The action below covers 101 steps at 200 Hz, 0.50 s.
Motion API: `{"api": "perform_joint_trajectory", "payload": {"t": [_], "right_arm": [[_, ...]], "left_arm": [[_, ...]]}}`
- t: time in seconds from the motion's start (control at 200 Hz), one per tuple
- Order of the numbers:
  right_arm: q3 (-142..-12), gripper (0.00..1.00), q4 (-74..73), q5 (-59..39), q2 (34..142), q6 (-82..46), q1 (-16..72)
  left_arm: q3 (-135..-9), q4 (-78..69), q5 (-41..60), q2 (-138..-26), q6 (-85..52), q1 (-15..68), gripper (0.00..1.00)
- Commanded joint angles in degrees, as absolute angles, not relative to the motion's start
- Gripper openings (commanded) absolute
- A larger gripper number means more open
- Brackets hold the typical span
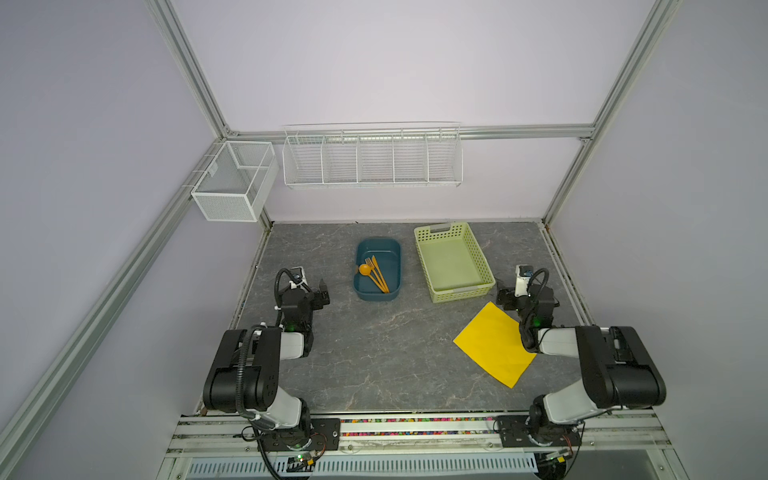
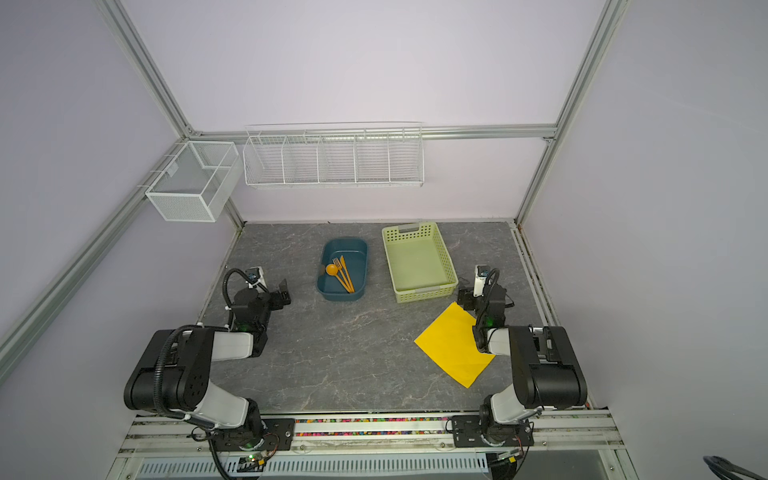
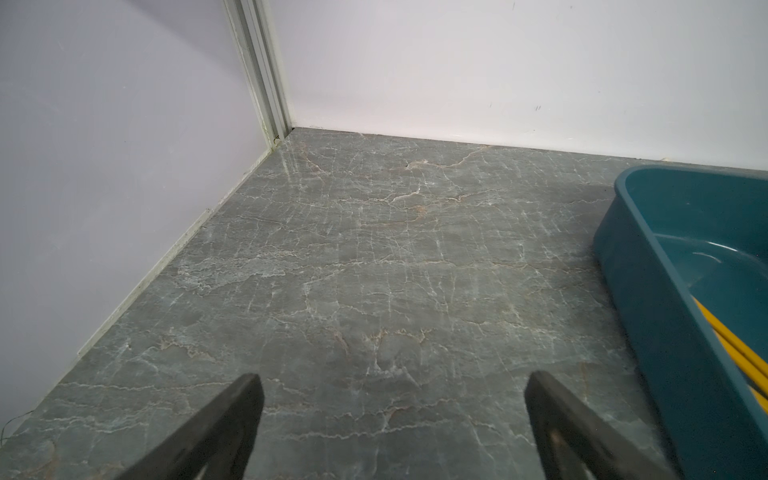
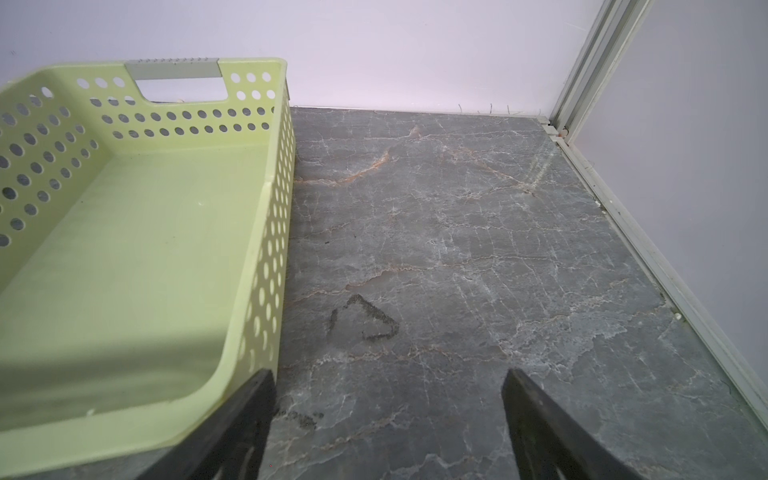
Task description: Place the utensils on the paper napkin and roll it up
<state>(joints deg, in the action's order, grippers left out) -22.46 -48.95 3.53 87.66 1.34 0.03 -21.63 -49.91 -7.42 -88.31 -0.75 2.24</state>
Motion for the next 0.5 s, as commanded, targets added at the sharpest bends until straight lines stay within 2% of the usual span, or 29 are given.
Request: {"api": "perform_joint_trajectory", "payload": {"t": [0.0,0.5], "right_arm": [[-21.9,0.88,-50.2,3.1,87.9,2.3,-0.3],[-21.9,0.88,-50.3,3.0,87.9,2.3,-0.3]], "left_arm": [[-22.6,-51.3,-7.2,-88.8,0.0,2.1,0.99],[-22.7,-51.2,-8.7,-88.9,-0.6,2.1,0.99]]}}
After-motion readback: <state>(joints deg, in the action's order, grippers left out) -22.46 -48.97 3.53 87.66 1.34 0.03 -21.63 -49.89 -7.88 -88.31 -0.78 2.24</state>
